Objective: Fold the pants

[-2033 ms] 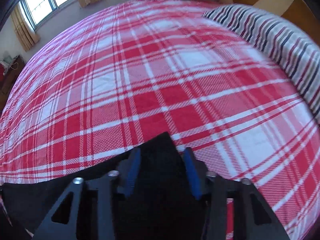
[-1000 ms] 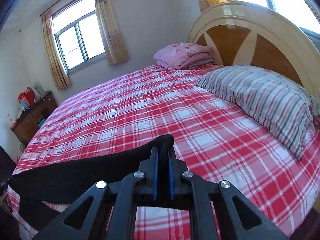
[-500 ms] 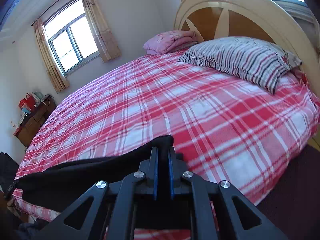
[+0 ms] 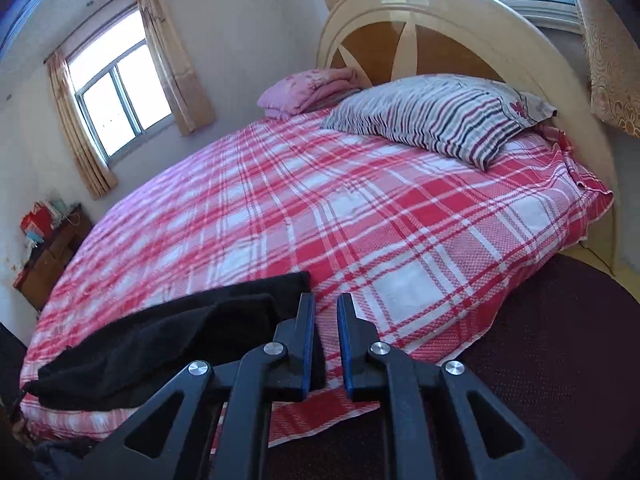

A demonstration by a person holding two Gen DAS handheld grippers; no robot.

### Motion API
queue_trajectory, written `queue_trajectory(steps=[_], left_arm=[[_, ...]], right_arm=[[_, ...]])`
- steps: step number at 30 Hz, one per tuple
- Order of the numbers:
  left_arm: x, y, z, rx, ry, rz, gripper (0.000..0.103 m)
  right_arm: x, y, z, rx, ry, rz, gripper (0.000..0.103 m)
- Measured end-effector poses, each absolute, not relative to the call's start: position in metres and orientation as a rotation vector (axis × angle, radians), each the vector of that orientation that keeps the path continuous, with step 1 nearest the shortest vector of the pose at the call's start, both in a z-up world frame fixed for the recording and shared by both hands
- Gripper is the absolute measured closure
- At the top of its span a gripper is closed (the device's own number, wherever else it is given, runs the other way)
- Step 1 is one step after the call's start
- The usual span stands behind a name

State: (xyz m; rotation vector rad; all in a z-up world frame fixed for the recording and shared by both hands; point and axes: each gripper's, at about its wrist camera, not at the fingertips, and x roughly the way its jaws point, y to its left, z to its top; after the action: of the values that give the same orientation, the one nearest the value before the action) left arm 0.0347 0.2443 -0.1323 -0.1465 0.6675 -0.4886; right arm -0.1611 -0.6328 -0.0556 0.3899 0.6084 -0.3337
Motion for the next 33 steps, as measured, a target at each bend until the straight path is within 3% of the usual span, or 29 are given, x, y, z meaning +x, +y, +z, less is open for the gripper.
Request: queue_trajectory(steps=[3, 5, 11, 20, 25, 27, 33], left_arm=[[0.032, 0.264, -0.127, -0.157, 0.652, -0.418, 0.045], [0.034, 0.276, -0.125, -0.200, 0.650, -0.381, 0.044], [0.055, 0.257, -0.128, -0.292, 0.702, -0.442, 0.044], [0.093, 0.207, -0.150, -0.229, 0.865, -0.446, 0.045], [0.101, 0.214, -0.156, -0.279, 0.911, -0.398, 0.063], [0.100, 0.216, -0.155, -0.285, 0.905, -0.403, 0.088], [0.099, 0.211, -0.139, -0.289, 0.869, -0.427, 0.095]], right_arm=[[-0.145, -0.595, -0.044, 0.320, 0.605, -0.250, 0.077], [-0.129, -0.562, -0.040, 0.261, 0.623, -0.173, 0.056], [-0.068, -0.441, -0.044, 0.035, 0.693, 0.046, 0.055], [-0.015, -0.313, -0.083, -0.040, 0.770, 0.339, 0.055], [-0.009, -0.286, -0.107, -0.065, 0.805, 0.383, 0.055], [-0.010, -0.286, -0.112, -0.052, 0.811, 0.390, 0.055], [-0.008, -0.287, -0.113, 0.006, 0.807, 0.383, 0.055]])
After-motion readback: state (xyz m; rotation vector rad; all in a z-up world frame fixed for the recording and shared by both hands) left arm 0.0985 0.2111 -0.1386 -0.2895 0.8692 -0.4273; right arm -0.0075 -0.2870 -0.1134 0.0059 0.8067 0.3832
